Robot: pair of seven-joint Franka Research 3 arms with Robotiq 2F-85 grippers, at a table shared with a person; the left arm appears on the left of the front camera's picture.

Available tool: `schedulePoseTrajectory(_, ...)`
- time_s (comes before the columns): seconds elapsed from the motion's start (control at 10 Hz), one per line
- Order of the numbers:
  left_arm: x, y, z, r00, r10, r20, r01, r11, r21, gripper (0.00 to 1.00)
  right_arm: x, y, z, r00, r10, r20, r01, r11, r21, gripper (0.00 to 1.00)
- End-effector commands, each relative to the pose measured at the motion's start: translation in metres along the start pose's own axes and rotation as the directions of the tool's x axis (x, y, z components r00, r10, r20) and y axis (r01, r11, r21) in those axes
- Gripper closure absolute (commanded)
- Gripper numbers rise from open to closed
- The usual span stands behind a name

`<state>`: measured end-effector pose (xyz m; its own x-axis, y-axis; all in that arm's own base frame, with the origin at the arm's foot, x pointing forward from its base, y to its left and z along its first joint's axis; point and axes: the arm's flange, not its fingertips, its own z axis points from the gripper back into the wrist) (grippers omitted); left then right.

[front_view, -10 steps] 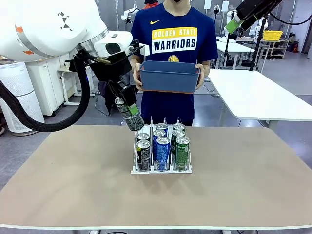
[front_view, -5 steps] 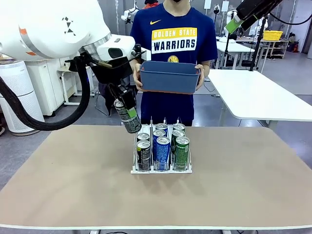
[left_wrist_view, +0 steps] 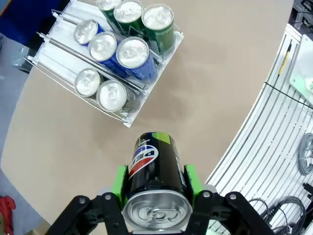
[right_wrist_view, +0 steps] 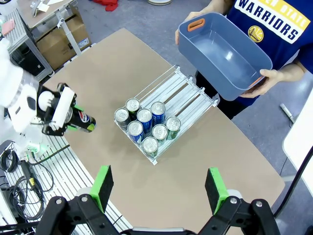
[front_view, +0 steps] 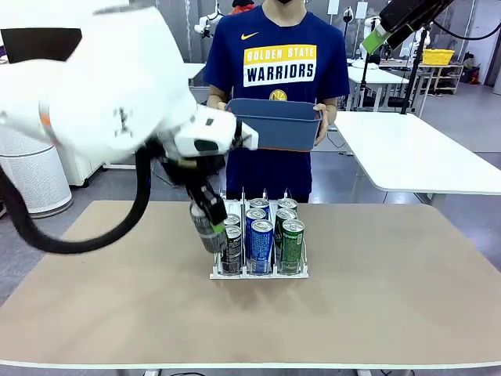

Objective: Fill the beverage cans into the dispenser.
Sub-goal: Place the picked Pepsi coke in the line of the Automatic Can Dispenser with the same cans.

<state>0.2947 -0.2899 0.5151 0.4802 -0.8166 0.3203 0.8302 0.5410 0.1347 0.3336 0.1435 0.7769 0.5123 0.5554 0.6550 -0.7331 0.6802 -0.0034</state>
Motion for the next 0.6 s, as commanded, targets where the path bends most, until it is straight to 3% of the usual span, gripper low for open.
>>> schedulePoseTrajectory(0.0, -0.011, -0.014, -0.014, 0.998, 0.057, 0.038, -0.06, 0.994, 0.092, 0.42, 0.0, 0.001, -0.001, 1.0, 0.009, -0.001, -0.009, 1.0, 0.006, 0.0)
schedulePoseTrajectory(0.1, -0.016, -0.016, -0.023, 0.999, 0.028, 0.035, -0.032, 0.991, 0.132, 0.42, 0.0, 0.001, -0.001, 1.0, 0.009, -0.001, -0.009, 1.0, 0.006, 0.0)
schedulePoseTrajectory(0.3, -0.021, 0.005, -0.036, 0.99, 0.11, 0.083, -0.113, 0.993, 0.036, 0.42, 0.0, 0.001, -0.001, 1.0, 0.009, -0.001, -0.009, 1.0, 0.006, 0.0)
schedulePoseTrajectory(0.4, -0.02, -0.015, -0.031, 0.999, 0.041, 0.026, -0.043, 0.996, 0.077, 0.42, 0.0, 0.001, -0.001, 1.0, 0.009, -0.001, -0.009, 1.0, 0.006, 0.0)
schedulePoseTrajectory(0.5, -0.02, -0.015, -0.031, 0.999, 0.041, 0.026, -0.043, 0.996, 0.077, 0.42, 0.0, 0.001, -0.001, 1.0, 0.009, -0.001, -0.009, 1.0, 0.006, 0.0)
